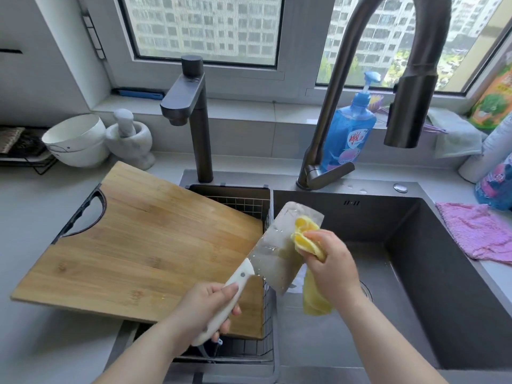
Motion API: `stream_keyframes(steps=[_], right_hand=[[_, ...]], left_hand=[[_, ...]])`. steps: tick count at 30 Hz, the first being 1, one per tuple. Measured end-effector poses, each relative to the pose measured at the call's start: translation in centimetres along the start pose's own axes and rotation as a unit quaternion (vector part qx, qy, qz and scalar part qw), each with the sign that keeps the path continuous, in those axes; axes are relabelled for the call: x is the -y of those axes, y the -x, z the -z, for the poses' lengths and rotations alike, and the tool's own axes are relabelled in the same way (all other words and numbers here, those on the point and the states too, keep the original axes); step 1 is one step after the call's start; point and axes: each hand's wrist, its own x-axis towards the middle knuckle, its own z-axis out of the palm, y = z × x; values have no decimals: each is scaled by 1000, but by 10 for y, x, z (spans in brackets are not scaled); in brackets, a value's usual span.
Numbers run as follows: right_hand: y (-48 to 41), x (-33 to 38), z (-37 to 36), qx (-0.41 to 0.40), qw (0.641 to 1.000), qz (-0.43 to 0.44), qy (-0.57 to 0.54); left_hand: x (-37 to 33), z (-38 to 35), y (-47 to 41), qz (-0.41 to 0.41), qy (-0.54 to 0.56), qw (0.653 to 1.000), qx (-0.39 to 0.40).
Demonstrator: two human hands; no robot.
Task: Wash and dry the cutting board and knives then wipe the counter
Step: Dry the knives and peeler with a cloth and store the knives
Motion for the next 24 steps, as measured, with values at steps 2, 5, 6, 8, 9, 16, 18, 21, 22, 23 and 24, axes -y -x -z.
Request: stream_keyframes(steps=[2,5,6,8,9,16,18,21,22,23,24], right_hand=[[4,-2,-7,38,999,-10,23],[9,-2,-14,80,995,-22,55],[9,-3,-16,92,993,-23,64],[11,-5,-20,118,989,-28,80],[13,-6,-23,127,988,-31,84],[19,6,-27,191,973,37,122],[25,16,-33,201,961,141,127],[21,25,-35,251,927,222,170],[13,23,-32,292,922,183,176],[4,18,-30,313,924,136,174],[-7,13,-26,307,930,99,176]], left_hand=[[7,0,-1,25,27,999,-1],[12,1,0,50,43,998,-2],[13,0,0,55,49,997,-3],[15,-1,0,66,51,996,-2],[16,-1,0,71,53,996,-2],[17,0,-6,72,22,997,-4],[15,-1,-8,77,-7,997,-3],[15,2,-11,88,-64,994,5],[16,3,-12,87,-72,994,4],[17,4,-13,85,-77,993,2],[17,5,-14,82,-82,993,-1]])
